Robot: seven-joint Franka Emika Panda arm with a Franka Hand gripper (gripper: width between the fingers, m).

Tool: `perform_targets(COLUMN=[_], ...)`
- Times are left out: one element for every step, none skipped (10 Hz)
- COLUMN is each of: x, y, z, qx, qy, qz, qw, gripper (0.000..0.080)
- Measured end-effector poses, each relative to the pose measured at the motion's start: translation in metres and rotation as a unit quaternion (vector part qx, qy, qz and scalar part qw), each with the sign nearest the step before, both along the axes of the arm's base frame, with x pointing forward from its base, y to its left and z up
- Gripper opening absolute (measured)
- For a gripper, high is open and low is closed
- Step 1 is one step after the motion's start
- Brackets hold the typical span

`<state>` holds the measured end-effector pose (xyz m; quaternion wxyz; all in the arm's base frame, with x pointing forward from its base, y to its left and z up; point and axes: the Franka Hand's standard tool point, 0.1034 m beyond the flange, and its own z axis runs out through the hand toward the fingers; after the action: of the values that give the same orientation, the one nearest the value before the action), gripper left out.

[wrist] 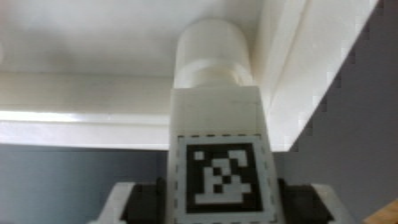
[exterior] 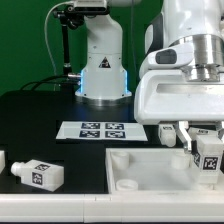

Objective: Assemble one leg

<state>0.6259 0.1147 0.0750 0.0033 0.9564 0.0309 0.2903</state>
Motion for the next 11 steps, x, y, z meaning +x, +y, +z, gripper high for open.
perform_targets(x=[0.001,0.003,0.003,0.003,0.003,0.003,0.003,0.003,0.005,0.008,0.01], y=[0.0,0.0,-0.002,-0.002,-0.002,-0.002,-0.002,-0.006,-0.024,-0.026,-0.023], z=[0.0,0.0,0.0,0.0,-0.001,-0.001,-0.001,-0.001,0.011,0.019,0.016], qx=[-0.001,-0.001,-0.003,-0.004,-0.005,-0.006,-0.006,-0.007,0.007,0.024,0.027], qy=[-0.009,-0.022,-0.021,-0.019,-0.019,-0.019,-0.019,-0.007,0.027,0.042,0.079], qz=[0.001,0.002,0.003,0.004,0.005,0.006,0.006,0.005,-0.014,-0.024,-0.022], qw=[1.0,1.0,1.0,1.0,1.0,1.0,1.0,1.0,1.0,0.999,0.996], gripper=[0.0287,0.0287,0.0287,0.0287,0.0397,0.0533,0.0533,0.0626,0.0645,0.0645,0.0649])
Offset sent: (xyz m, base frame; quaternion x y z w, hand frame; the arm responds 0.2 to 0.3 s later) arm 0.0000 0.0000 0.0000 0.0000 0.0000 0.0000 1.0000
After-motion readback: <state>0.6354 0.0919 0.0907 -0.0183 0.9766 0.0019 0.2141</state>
